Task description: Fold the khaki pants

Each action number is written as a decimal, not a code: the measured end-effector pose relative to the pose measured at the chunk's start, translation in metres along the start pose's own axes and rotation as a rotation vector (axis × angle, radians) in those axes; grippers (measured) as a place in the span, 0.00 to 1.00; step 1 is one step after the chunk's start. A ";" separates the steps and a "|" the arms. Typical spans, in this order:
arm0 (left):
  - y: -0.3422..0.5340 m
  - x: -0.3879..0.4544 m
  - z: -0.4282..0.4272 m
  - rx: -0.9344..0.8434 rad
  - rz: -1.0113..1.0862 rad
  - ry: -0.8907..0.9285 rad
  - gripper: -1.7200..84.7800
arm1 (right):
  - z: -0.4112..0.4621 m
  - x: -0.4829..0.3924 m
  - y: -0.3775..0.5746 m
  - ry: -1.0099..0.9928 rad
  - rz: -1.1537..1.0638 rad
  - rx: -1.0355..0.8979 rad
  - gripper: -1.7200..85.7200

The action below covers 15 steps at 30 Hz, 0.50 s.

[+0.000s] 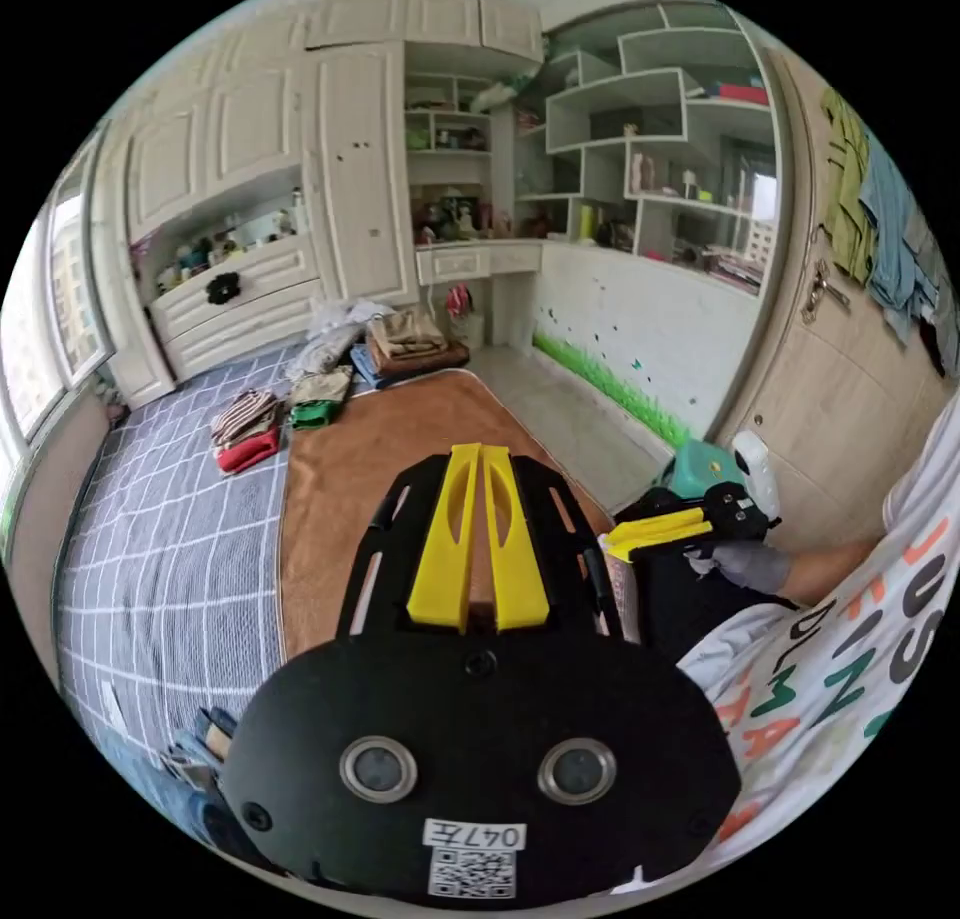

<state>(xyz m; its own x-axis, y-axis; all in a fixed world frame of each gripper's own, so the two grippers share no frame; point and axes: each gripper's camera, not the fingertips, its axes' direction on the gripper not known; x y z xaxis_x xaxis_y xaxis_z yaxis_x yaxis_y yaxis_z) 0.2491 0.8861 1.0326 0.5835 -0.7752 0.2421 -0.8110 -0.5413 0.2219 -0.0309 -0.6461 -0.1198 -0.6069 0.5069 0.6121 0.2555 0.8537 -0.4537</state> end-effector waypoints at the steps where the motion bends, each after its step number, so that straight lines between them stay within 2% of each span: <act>1: -0.021 0.001 0.039 -0.022 0.031 0.012 0.01 | 0.008 0.004 -0.005 -0.014 0.016 -0.004 0.03; 7: -0.096 -0.025 0.232 -0.082 0.106 0.012 0.01 | 0.055 0.002 -0.062 0.042 -0.082 -0.031 0.02; 12: -0.114 -0.103 0.385 -0.044 -0.039 0.105 0.01 | 0.092 0.011 -0.123 0.126 -0.140 -0.010 0.02; 15: -0.084 -0.154 0.489 -0.020 -0.163 0.099 0.01 | 0.119 0.036 -0.164 0.155 -0.129 0.005 0.04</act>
<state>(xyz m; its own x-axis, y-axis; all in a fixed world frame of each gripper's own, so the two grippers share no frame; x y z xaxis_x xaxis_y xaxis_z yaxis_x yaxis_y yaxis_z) 0.2074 0.8918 0.5150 0.7093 -0.6411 0.2932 -0.7049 -0.6499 0.2842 -0.1848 -0.7822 -0.1003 -0.5115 0.4057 0.7575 0.1786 0.9125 -0.3681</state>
